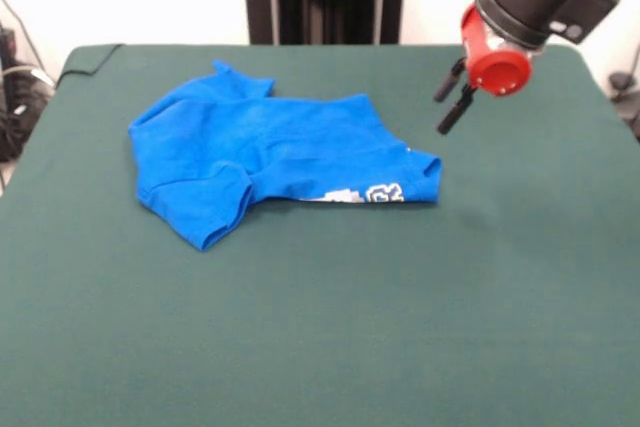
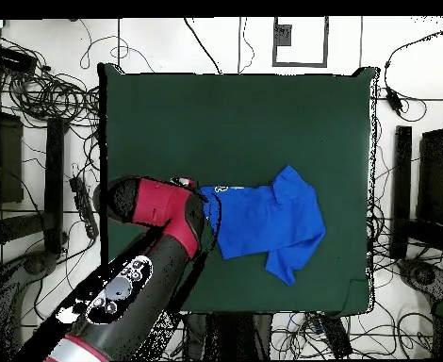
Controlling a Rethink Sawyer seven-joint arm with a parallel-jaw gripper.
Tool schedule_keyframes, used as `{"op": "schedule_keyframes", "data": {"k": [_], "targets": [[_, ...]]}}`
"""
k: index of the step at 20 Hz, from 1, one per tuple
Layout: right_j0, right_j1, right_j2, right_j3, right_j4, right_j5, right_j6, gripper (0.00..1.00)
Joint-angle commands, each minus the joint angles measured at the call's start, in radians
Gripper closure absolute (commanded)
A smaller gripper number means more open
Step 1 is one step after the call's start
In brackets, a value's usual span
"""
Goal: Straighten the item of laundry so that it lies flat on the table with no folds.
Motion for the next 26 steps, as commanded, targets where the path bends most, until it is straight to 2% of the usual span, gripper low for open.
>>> {"op": "schedule_keyframes", "data": {"k": [1, 9, 14, 26], "targets": [[0.058, 0.087, -0.107, -0.123, -0.104, 0.164, 0.149, 0.0], [0.043, 0.089, -0.089, -0.157, -0.094, 0.179, 0.164, 0.0], [0.04, 0.148, -0.067, -0.174, -0.067, 0.102, 0.199, 0.0], [0.066, 0.272, -0.062, -0.237, 0.004, 0.033, 0.305, 0.0]]}}
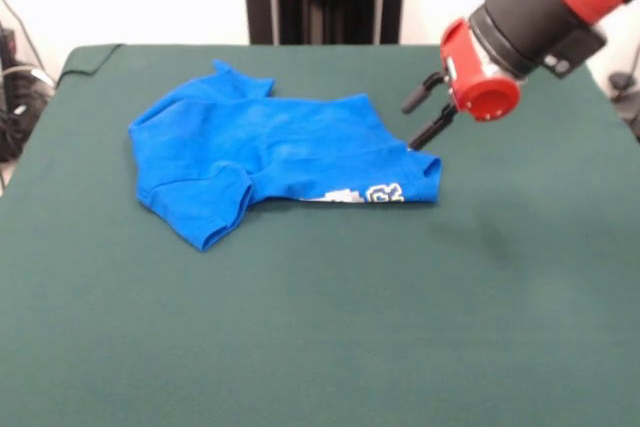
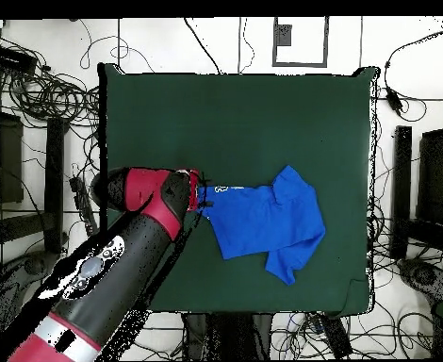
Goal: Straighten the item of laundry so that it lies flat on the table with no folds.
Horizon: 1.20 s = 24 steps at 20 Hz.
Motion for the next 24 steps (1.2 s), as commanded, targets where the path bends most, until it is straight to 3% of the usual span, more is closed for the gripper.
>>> {"op": "schedule_keyframes", "data": {"k": [1, 10, 18, 24], "targets": [[0.039, 0.106, 0.083, -0.071, 0.085, -0.042, 0.309, 0.0], [0.066, 0.19, 0.075, -0.09, 0.144, -0.09, 0.346, 0.0], [0.087, 0.213, 0.082, -0.05, 0.184, -0.114, 0.332, 0.0], [0.106, 0.255, 0.054, -0.098, 0.217, -0.049, 0.375, 0.0]]}}
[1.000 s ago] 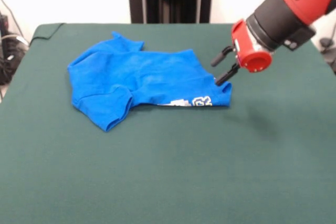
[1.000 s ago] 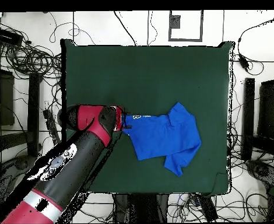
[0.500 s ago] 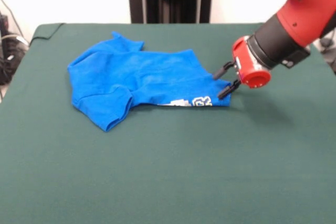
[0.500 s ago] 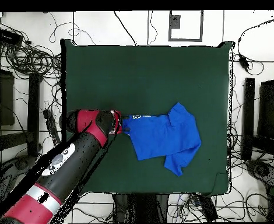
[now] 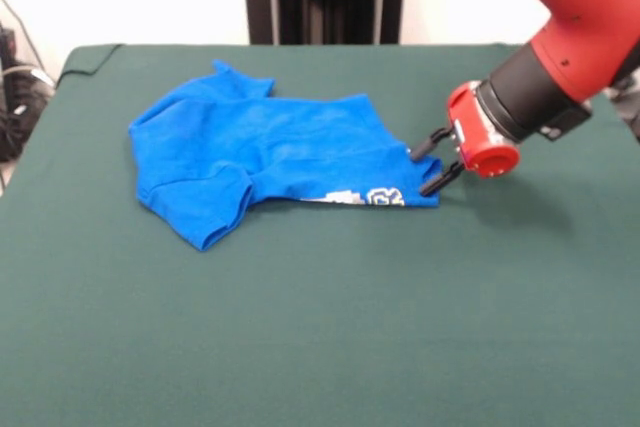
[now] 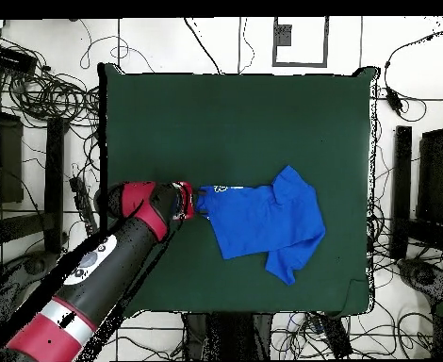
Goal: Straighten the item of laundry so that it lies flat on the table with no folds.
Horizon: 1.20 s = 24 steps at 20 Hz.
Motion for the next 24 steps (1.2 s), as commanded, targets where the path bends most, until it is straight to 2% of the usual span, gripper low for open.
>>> {"op": "schedule_keyframes", "data": {"k": [1, 7, 14, 24], "targets": [[0.039, 0.07, 0.069, -0.069, 0.11, 0.006, 0.371, 0.0], [0.01, 0.102, 0.025, -0.13, 0.119, 0.023, 0.371, 0.0], [0.034, 0.209, -0.16, -0.157, 0.091, 0.033, 0.436, 0.0], [0.017, 0.244, -0.187, -0.141, 0.112, -0.036, 0.409, 0.0]]}}
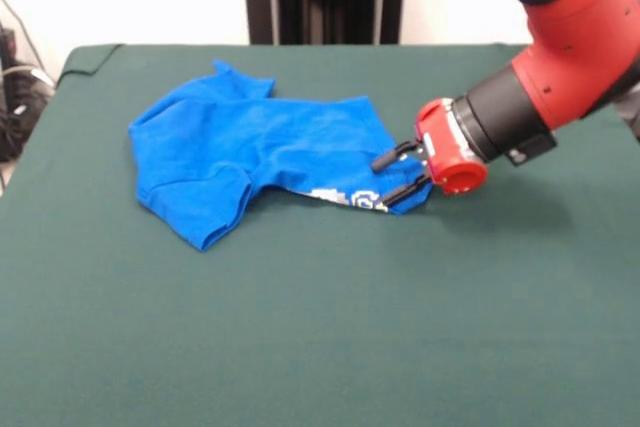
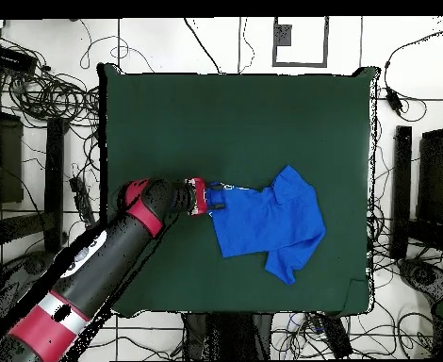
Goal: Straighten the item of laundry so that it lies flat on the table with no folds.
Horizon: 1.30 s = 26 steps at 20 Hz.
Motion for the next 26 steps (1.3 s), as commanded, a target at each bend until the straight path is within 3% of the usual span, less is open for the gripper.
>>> {"op": "schedule_keyframes", "data": {"k": [1, 11, 19, 26], "targets": [[0.007, 0.062, 0.016, -0.071, 0.085, -0.035, 0.339, 0.0], [0.025, -0.007, 0.11, -0.091, 0.16, 0.078, 0.343, 0.0], [0.035, -0.001, 0.087, -0.109, 0.19, 0.133, 0.363, 0.0], [0.057, 0.046, 0.0, -0.127, 0.192, 0.2, 0.435, 0.0]]}}
